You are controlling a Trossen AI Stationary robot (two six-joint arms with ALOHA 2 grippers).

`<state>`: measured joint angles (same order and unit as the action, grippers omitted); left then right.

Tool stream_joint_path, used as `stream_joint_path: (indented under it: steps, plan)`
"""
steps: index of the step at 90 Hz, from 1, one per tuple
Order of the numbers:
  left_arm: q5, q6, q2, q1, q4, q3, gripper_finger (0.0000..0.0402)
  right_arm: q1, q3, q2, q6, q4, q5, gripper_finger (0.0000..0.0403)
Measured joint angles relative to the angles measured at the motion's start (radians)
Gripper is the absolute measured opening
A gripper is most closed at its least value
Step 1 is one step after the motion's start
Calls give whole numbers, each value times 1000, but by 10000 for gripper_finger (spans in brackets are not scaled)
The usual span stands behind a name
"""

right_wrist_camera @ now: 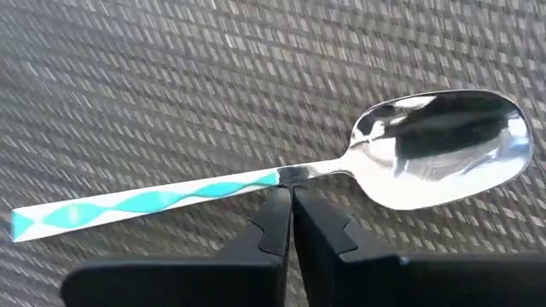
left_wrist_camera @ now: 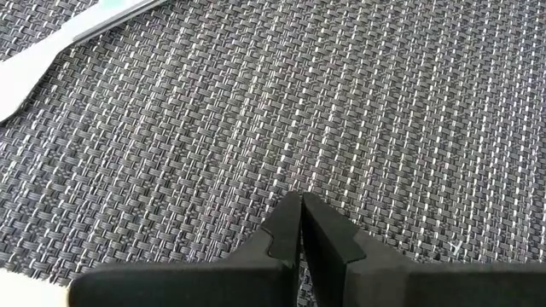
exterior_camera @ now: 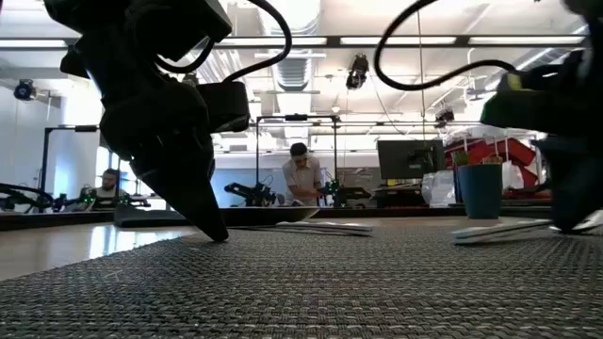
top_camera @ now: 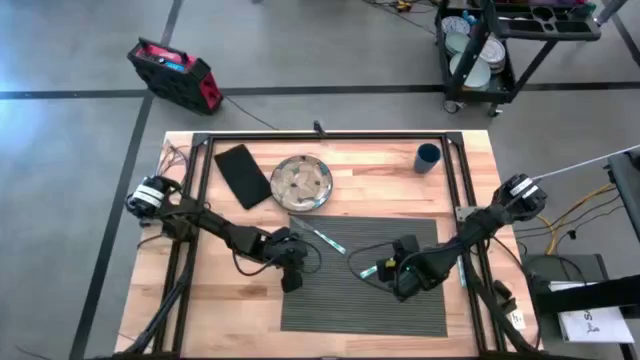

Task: Set table place
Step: Put the blue spoon on the gray mat

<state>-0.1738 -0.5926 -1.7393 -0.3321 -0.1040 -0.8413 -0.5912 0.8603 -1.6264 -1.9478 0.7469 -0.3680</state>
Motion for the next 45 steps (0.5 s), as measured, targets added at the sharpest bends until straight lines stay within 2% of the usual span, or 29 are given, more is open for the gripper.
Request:
stream_joint_path:
  steps: [19, 45]
  plan:
    - [0, 0, 0, 0, 0, 0, 0, 27, 31, 4, 61, -17, -53, 0]
    - [0, -3, 0, 0, 5, 1, 0, 106, 23, 2, 218, -135, -61, 0]
